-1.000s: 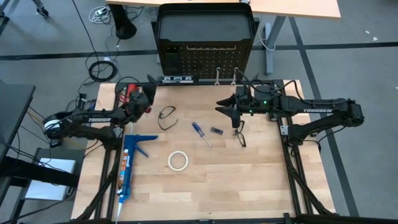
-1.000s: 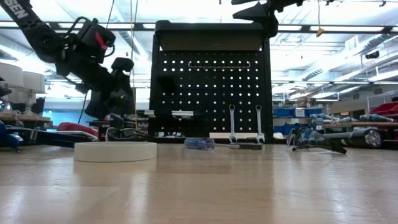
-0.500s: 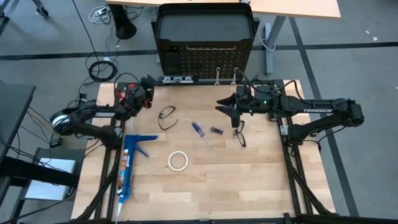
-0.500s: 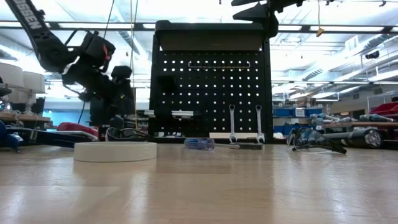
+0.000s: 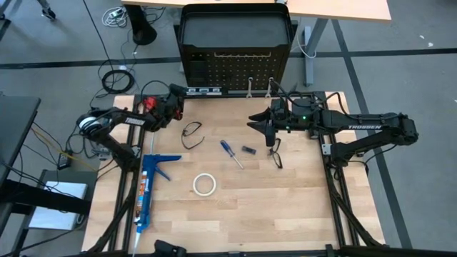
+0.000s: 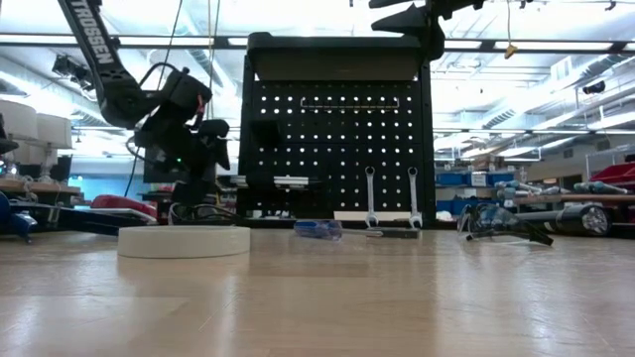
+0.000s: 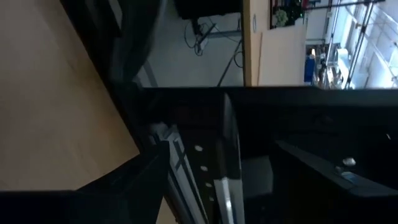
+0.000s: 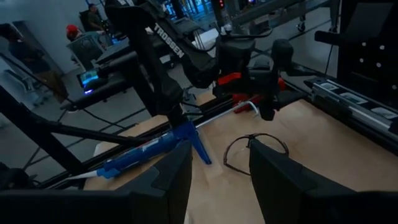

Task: Hang tools onto peg board
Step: Remove the spirit level from the black pegboard

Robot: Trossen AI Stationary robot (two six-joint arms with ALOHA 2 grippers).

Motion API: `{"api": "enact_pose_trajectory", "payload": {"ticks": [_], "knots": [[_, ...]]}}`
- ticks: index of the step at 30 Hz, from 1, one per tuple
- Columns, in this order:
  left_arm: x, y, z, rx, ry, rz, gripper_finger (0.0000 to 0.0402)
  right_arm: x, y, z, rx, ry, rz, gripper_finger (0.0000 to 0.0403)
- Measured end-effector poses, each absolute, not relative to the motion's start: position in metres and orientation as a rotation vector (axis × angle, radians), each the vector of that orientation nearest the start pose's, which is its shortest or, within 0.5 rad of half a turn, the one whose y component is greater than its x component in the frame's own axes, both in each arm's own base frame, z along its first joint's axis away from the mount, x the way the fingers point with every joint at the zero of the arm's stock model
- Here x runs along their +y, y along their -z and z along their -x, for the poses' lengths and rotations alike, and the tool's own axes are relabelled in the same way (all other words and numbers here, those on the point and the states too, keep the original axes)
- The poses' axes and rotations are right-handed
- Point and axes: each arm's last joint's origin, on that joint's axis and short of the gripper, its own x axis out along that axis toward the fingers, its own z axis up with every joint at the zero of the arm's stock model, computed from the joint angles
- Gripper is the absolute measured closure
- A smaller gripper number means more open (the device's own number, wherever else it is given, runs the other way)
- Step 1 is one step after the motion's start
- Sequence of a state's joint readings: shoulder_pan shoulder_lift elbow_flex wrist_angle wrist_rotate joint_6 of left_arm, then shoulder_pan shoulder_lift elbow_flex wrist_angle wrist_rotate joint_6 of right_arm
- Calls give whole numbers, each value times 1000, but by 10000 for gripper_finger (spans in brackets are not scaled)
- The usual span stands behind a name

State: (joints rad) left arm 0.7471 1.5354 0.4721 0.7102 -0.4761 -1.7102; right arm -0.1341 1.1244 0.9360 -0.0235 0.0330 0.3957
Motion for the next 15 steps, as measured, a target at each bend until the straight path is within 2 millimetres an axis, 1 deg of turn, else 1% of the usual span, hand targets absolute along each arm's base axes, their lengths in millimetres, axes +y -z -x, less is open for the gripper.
{"api": "enact_pose_trajectory", "payload": {"ticks": [11,15], "knots": [[194,-148,-189,-764,-1235,1474,122,-34,-334,-250,176,204,-406,246],[198,-154,-190,-802,-1261,1426,121,-34,-334,-250,176,204,-406,249]]}}
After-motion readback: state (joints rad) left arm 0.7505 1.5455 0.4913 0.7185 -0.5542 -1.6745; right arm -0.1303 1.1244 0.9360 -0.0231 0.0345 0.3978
